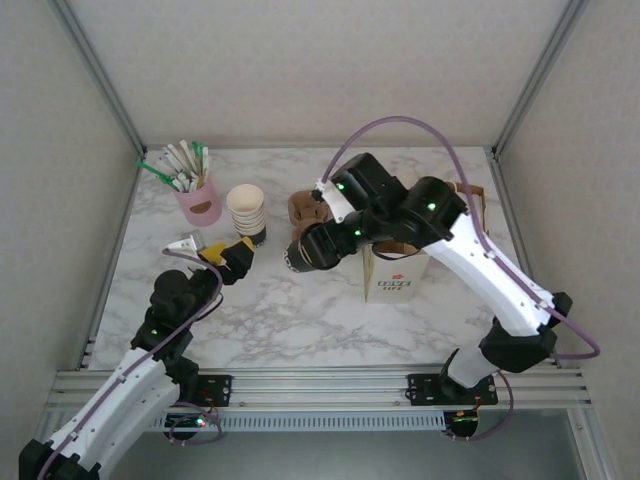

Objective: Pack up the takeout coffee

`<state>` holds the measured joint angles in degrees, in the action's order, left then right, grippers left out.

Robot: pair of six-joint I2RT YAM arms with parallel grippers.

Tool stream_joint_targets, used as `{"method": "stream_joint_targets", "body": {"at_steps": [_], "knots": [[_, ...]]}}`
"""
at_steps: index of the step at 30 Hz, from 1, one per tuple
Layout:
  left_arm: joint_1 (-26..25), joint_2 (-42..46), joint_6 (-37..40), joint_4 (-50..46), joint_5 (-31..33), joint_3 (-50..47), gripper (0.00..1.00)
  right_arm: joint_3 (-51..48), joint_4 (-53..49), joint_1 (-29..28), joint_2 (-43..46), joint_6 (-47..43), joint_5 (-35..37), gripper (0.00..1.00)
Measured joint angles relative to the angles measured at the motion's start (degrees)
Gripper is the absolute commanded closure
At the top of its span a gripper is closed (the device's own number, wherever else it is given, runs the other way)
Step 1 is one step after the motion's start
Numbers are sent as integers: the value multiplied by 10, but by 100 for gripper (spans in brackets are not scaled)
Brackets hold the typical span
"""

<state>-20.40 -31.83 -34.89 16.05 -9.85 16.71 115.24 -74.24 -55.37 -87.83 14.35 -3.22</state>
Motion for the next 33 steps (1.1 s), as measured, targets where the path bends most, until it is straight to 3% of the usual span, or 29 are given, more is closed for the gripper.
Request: {"method": "stream_joint_targets", "body": {"at_steps": [3,11,22,33], "knots": [[-23,-26,9,6,3,15,0,9,-8,2,24,0,13,30],[-143,-108,56,19,39,75,1,12,-35,14,90,3,64,29],[-221,-233,84,56,57,128,1,12,-70,42,186,17,154,30],[-265,-345,93,108,55,160,1,17,-124,75,154,35,226,30]]}}
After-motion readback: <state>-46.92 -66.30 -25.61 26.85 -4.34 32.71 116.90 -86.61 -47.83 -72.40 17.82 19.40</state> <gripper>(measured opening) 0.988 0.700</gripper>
